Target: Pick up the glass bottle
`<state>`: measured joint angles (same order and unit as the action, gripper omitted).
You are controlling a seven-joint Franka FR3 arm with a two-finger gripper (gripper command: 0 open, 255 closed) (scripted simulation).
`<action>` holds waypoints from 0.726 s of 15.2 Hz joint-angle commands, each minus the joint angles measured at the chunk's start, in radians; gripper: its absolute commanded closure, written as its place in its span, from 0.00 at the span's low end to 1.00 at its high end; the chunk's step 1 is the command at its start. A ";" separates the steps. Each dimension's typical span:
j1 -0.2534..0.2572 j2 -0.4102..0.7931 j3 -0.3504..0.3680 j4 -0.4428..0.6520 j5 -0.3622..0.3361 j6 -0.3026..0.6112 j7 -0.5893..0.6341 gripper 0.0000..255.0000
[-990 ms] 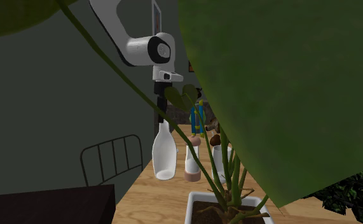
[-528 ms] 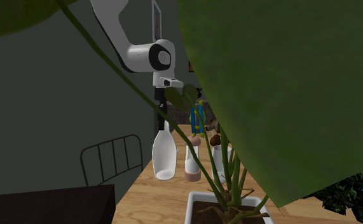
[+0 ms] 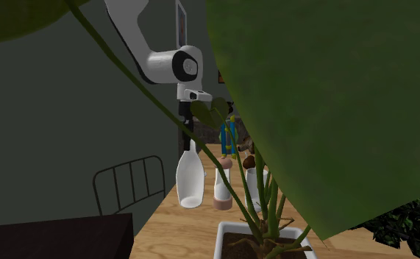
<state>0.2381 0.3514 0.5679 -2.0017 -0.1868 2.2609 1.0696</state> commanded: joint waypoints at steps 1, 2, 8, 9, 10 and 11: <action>-0.002 -0.008 0.003 0.003 0.006 -0.011 -0.004 1.00; -0.005 -0.017 0.006 0.006 0.013 -0.022 -0.007 1.00; -0.018 -0.066 0.022 0.032 0.048 -0.089 -0.028 1.00; -0.020 -0.073 0.024 0.037 0.053 -0.100 -0.031 1.00; -0.022 -0.081 0.026 0.042 0.059 -0.112 -0.035 1.00; -0.023 -0.088 0.028 0.048 0.064 -0.123 -0.038 1.00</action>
<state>0.2156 0.2682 0.5947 -1.9626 -0.1267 2.1501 1.0342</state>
